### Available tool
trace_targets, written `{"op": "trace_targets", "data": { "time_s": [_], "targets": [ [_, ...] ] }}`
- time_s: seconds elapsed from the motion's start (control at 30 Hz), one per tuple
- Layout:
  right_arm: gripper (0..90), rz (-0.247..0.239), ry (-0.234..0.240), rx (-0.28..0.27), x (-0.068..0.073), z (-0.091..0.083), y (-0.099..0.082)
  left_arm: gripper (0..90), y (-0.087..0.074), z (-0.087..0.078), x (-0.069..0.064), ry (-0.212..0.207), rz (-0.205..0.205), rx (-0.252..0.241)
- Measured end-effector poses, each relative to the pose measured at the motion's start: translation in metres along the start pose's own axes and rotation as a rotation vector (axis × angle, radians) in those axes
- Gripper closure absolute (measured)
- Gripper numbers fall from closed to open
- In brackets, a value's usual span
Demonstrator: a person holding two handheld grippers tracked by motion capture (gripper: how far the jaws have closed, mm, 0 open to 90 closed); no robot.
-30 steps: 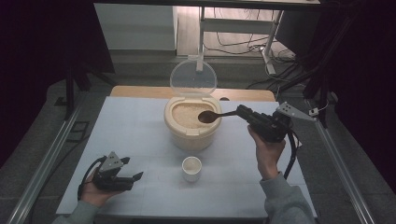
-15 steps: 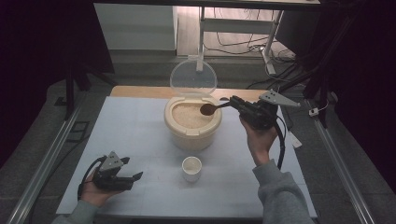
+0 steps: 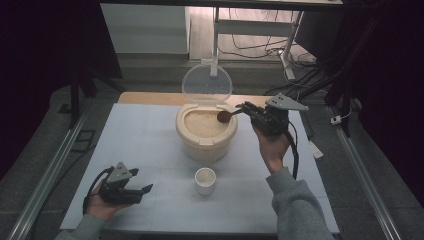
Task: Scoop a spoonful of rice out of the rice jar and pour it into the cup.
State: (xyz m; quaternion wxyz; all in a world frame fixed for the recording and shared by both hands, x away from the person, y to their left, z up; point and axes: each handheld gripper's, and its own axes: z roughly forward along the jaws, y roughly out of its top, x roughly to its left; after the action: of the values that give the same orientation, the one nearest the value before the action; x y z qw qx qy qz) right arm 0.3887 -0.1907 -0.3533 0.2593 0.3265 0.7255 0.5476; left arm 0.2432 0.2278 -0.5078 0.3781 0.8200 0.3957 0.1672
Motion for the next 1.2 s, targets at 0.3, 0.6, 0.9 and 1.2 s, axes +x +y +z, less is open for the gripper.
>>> {"op": "trace_targets", "data": {
  "time_s": [0.3,0.6,0.9,1.2],
  "targets": [
    [82.3,0.053,0.043,0.032,0.001,0.010,-0.006,23.7,0.000,0.000,0.000,0.002,0.002,0.004],
    [82.4,0.166,0.091,0.058,-0.002,0.016,-0.016,23.7,0.000,0.000,0.000,0.004,0.004,0.005],
    [82.5,0.352,0.122,0.065,-0.014,0.019,-0.031,23.8,0.000,0.000,0.000,0.005,0.006,0.005],
    [82.5,0.507,0.144,0.072,-0.020,0.021,-0.039,23.7,0.000,0.000,0.000,0.005,0.007,0.003]
  ]
}}
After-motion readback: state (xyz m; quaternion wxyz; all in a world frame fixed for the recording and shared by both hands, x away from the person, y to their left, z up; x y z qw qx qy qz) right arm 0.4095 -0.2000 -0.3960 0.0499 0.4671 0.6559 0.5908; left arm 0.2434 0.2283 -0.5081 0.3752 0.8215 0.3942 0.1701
